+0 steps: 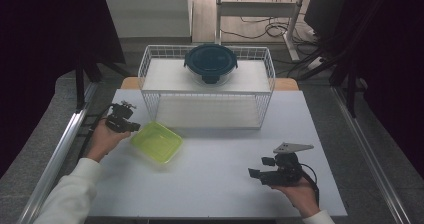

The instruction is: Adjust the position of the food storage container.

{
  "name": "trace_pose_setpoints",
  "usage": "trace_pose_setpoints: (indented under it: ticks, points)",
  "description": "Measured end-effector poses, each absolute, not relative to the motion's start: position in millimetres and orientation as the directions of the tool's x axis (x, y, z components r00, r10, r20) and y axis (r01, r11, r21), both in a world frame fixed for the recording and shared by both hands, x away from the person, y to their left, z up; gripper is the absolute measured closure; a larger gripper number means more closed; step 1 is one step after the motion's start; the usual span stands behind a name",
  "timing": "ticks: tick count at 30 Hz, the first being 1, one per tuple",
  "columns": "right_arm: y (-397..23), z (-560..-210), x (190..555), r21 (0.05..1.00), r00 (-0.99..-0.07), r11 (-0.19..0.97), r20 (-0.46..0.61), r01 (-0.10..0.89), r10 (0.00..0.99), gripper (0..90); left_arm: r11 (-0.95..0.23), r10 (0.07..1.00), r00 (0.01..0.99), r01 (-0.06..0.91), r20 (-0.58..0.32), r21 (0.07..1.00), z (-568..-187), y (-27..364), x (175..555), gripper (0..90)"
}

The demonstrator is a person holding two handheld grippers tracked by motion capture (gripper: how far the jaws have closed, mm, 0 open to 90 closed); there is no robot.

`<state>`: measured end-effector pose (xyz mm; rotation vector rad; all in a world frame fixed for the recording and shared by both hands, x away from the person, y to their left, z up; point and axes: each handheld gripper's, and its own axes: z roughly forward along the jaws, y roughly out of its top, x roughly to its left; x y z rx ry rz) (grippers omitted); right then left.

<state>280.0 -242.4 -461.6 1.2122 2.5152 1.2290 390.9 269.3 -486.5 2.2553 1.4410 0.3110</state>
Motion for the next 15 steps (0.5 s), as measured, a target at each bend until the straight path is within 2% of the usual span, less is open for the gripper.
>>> trace_pose_setpoints:
  ticks: [15]
  points:
    - [-239.8,-462.0,279.2,0.698,-0.686,0.364,0.25,0.617,0.683,27.3,-0.401,0.855,0.508,0.775,-0.104,0.488,-487.2,252.6,371.3,89.8]
